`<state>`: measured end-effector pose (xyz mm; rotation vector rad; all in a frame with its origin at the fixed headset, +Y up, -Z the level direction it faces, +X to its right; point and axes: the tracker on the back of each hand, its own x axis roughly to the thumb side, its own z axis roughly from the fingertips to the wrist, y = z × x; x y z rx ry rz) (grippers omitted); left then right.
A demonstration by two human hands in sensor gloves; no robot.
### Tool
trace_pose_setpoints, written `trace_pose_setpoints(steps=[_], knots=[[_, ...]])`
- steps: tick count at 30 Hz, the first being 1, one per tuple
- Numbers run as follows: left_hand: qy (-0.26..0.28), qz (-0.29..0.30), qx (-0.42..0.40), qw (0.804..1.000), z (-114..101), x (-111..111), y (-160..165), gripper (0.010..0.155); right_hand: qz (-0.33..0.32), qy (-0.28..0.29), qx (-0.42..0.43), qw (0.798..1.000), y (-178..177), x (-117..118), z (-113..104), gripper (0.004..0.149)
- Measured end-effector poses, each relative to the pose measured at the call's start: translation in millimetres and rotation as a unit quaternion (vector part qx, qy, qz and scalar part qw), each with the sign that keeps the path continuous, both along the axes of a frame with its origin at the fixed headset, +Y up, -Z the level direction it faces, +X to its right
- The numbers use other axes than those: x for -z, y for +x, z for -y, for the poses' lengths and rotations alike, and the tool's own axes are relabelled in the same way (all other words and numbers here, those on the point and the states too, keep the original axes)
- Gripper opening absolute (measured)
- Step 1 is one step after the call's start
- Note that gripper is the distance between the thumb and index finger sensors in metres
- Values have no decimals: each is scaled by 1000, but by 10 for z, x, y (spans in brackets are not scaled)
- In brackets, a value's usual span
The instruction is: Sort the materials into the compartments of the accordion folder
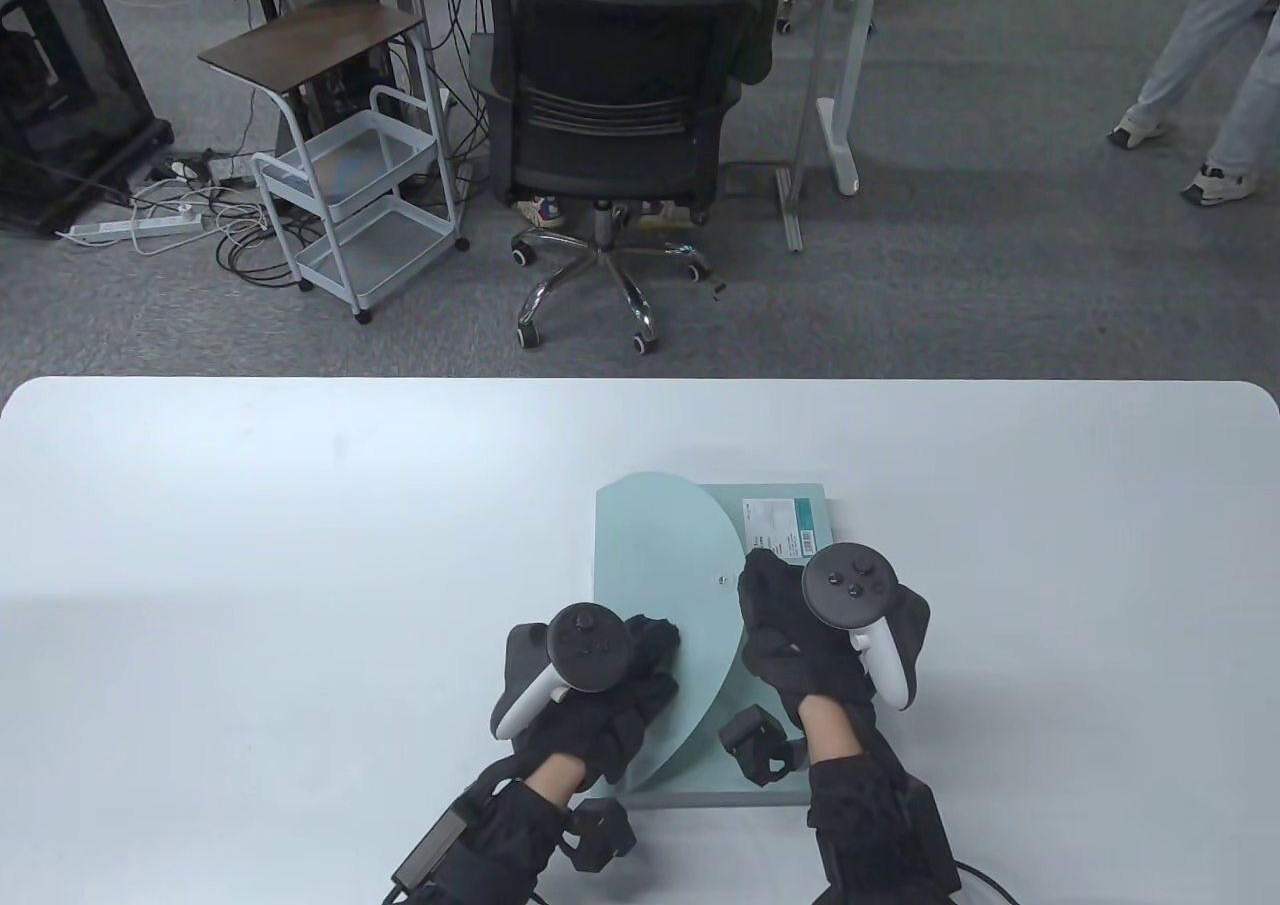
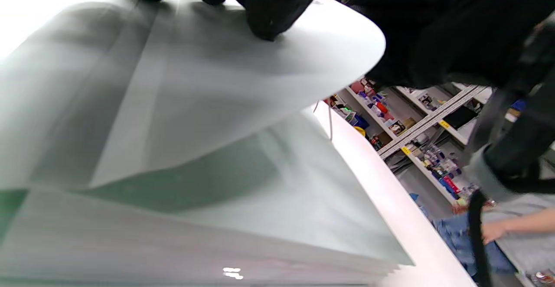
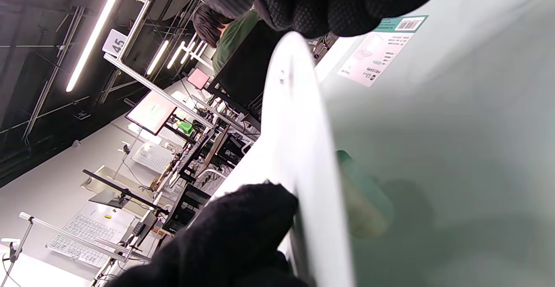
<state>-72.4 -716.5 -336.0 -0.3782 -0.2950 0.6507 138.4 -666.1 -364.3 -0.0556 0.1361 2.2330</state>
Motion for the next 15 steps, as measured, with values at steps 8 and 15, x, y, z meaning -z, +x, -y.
trace_pose_setpoints(steps=[8, 15], knots=[[-9, -7, 33, 999, 139, 6, 36, 60, 18, 10, 7, 1000, 74, -12, -24, 50], [-17, -15, 67, 997, 238, 5, 63, 68, 22, 9, 11, 1000, 101, -15, -27, 51]])
